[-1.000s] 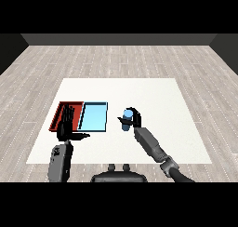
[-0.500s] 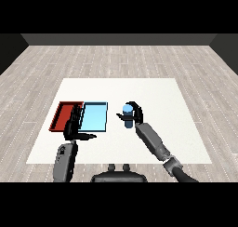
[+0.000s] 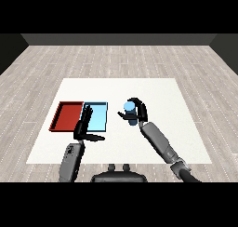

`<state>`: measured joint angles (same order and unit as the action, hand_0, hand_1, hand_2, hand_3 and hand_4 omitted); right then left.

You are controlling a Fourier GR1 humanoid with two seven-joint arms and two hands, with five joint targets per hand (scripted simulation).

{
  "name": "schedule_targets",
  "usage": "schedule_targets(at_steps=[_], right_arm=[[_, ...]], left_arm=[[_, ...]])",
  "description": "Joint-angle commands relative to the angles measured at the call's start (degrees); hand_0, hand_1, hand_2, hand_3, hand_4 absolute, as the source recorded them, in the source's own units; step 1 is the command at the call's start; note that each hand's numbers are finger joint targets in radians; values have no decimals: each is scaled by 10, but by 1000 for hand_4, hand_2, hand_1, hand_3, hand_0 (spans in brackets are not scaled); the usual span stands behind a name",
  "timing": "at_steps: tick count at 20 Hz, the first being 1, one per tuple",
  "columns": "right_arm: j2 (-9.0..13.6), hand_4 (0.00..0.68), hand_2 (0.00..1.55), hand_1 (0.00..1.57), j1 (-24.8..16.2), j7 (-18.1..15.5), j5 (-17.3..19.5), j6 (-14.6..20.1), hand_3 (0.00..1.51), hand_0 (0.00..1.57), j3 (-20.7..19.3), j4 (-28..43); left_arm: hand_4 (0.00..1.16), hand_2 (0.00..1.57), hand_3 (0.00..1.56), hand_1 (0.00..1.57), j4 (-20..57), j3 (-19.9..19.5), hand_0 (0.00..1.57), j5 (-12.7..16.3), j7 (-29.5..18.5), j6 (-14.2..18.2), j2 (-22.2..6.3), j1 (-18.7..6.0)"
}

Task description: Pick the blue can and put it in the blue box

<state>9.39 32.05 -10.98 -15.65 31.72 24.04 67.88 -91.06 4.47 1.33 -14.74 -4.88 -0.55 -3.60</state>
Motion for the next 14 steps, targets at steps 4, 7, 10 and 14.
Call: schedule_targets(at_steps=[4,7,10,14], right_arm=[[22,622,1445,1418,-73,71,74,-13,1407,1418,-9,135],[42,616,1447,1419,-70,46,56,-60,1404,1419,-45,116],[13,609,1451,1438,-84,13,87,-64,1401,1438,-42,81],[0,612,1454,1450,-70,78,121,-63,1398,1450,-37,132]], left_arm=[[0,0,0,0,1,53,0,-11,10,55,5,3],[0,0,0,0,52,83,0,20,20,69,5,-58],[0,0,0,0,76,67,0,41,30,37,5,-59],[0,0,0,0,133,110,0,60,-11,62,5,-59]])
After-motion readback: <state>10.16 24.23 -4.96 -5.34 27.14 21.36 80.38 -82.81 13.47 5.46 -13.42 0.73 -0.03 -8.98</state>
